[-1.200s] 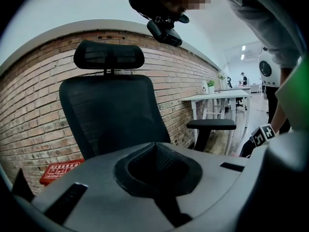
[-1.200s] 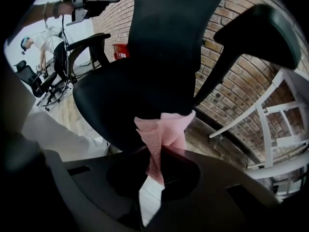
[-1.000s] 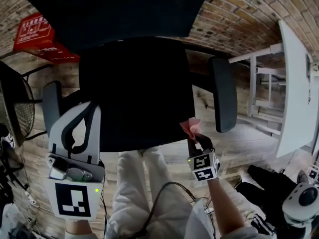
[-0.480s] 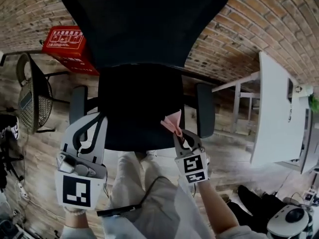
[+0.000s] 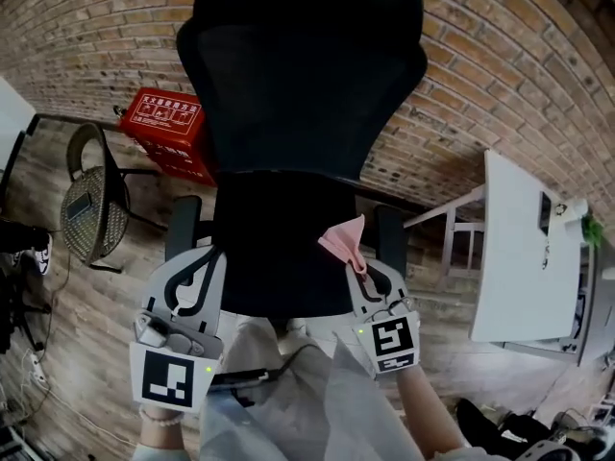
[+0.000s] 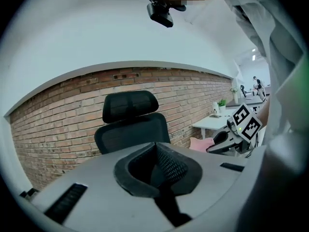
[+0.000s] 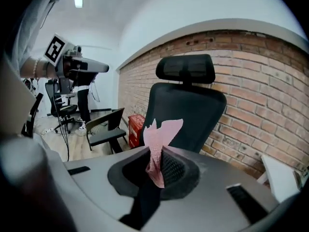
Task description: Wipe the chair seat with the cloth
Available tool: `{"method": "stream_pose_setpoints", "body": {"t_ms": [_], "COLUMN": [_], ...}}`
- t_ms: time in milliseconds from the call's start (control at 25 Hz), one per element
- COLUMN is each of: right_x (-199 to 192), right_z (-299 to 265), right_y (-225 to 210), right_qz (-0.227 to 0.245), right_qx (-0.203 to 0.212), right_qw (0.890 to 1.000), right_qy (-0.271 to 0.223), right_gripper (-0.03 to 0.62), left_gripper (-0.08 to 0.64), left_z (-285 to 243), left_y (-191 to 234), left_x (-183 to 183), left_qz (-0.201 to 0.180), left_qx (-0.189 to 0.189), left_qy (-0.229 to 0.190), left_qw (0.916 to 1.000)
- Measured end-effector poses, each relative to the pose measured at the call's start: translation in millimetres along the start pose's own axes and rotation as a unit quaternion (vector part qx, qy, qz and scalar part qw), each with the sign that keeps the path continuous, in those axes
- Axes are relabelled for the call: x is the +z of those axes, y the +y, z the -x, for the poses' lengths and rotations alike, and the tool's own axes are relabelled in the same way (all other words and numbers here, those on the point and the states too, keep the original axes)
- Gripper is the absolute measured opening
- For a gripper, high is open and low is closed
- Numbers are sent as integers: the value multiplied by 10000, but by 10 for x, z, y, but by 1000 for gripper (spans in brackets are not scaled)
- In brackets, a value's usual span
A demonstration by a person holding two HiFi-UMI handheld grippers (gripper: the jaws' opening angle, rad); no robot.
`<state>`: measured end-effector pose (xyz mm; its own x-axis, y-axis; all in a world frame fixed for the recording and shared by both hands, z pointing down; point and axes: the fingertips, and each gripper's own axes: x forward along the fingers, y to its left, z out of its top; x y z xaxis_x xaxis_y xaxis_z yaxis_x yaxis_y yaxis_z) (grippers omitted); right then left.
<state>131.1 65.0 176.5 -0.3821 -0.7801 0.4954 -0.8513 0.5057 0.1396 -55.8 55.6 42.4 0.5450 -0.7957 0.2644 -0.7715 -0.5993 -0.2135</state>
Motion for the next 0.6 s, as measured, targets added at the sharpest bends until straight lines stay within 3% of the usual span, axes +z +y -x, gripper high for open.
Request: {"method": "stream_pose_setpoints", "body": {"t_ms": [80,200,600], "right_x": [210,479,993], "right_z": [88,223,555], "right_y": [-13,14,117], "right_qz": [95,252,172], "right_qx": [-10,-32,-104], "right_qw": [9996,9982,9922], "right_qy": [-253,-540,-1232], "right_gripper": [60,60,60], "left_gripper": [18,18,18], "left_z": [51,126,334], "left_y": [-5,-24,0], "left_x": [91,232,380], "left_qz": [-81,-624,-677], "left_qx": [34,-96,56], "left_qy": [-86,-162,-200], "left_qw": [9999,9979,9975]}}
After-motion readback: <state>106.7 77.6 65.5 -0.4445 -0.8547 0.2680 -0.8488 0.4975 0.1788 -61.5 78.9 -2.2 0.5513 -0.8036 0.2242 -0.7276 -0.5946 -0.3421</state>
